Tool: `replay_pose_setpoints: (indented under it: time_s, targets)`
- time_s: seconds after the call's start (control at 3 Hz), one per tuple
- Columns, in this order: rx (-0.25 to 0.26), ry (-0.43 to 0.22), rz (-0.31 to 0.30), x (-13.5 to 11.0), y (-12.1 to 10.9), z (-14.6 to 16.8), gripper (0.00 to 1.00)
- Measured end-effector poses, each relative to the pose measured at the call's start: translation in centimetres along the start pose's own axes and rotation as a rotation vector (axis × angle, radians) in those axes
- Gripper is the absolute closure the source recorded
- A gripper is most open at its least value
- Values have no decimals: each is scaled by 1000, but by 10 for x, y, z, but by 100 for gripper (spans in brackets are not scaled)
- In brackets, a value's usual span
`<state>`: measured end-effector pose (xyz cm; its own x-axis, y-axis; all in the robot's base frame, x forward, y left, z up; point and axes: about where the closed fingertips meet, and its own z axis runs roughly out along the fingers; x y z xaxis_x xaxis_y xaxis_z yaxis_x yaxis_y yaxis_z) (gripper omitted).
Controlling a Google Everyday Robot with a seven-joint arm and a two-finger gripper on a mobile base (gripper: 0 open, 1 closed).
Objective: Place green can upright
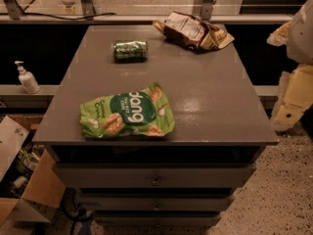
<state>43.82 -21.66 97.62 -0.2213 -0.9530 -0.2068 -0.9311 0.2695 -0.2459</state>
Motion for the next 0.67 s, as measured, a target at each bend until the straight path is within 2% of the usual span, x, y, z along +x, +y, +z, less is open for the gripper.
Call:
replay_pose_setpoints:
  time_s: [0.33,0.67]
  targets:
    - [5,-3,-3,-2,-1,0,0]
    - [27,-39,-17,-18,-14,13,0]
